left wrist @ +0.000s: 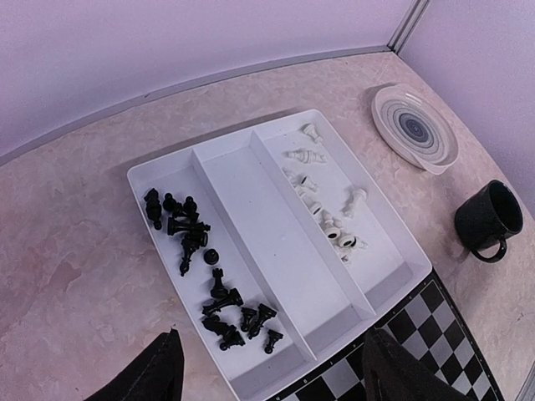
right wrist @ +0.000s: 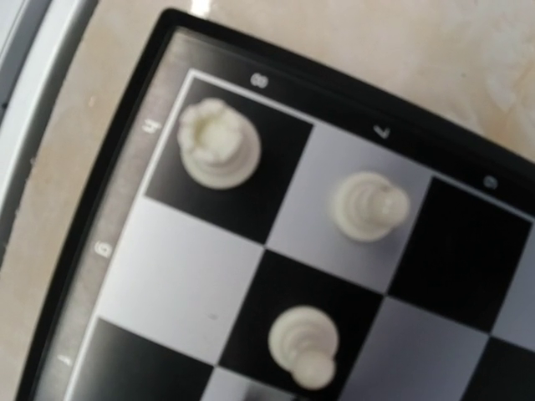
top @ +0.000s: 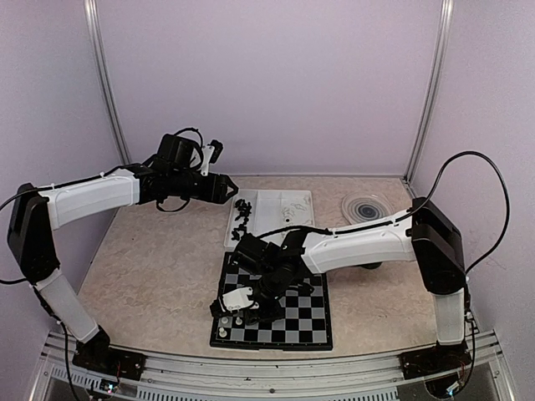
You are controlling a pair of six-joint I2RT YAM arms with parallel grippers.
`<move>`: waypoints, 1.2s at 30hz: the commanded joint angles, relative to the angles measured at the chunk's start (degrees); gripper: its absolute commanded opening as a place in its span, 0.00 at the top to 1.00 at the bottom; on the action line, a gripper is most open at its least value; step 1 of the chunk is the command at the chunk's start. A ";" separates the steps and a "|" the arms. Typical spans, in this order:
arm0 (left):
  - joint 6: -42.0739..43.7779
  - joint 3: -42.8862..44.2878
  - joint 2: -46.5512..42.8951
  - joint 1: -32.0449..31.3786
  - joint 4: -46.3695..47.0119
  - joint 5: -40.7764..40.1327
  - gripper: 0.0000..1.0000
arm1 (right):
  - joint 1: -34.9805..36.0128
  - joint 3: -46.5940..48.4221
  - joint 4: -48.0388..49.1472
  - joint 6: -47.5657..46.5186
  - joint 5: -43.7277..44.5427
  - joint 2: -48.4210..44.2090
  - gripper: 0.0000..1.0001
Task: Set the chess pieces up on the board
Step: Place the pawn at c2.
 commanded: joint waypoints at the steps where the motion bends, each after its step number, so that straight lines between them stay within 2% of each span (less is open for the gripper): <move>1: 0.67 0.41 -1.22 -0.46 0.13 -0.43 0.27 | 0.65 -0.53 -2.50 -0.20 1.24 0.25 0.89; 18: 0.75 0.45 -1.14 -0.64 -0.04 -0.52 0.27 | 0.77 -1.20 -3.17 0.27 1.19 -0.09 0.88; 36: 1.02 0.58 -0.80 -0.90 -0.15 -0.62 0.26 | 0.81 0.19 -3.61 0.16 1.66 -0.51 0.67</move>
